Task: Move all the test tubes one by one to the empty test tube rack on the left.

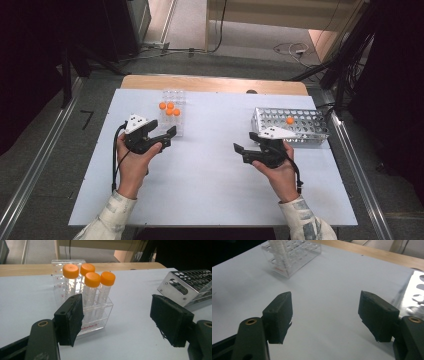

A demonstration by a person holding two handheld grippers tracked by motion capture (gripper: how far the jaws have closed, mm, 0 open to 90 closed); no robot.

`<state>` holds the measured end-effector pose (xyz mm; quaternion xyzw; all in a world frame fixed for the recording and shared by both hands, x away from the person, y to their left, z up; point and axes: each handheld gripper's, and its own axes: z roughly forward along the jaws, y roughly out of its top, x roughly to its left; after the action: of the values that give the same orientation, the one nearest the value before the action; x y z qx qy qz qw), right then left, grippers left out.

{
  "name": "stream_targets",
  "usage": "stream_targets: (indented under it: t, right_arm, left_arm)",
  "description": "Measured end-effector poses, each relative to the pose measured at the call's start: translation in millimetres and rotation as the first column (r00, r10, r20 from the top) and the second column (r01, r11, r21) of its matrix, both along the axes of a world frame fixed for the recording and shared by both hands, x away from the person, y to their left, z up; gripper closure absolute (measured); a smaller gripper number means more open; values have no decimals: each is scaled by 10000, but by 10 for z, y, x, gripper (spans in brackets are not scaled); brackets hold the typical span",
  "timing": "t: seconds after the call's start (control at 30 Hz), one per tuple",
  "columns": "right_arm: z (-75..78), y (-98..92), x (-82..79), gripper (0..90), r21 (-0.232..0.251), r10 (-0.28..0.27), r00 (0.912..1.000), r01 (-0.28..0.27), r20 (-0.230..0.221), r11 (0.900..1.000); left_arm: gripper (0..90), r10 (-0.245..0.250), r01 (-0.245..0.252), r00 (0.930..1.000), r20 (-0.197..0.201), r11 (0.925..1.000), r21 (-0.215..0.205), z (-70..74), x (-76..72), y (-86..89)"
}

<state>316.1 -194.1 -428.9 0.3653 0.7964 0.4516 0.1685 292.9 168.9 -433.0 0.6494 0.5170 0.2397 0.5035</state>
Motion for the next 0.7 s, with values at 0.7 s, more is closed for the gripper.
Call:
stream_targets:
  t: [0.7]
  right_arm:
    - [41,-1070,344,382,125,-3951,9155,3953,767,9185]
  left_arm:
    - [244,-278,278,9996,-29,9996,104,-17,-47,-78]
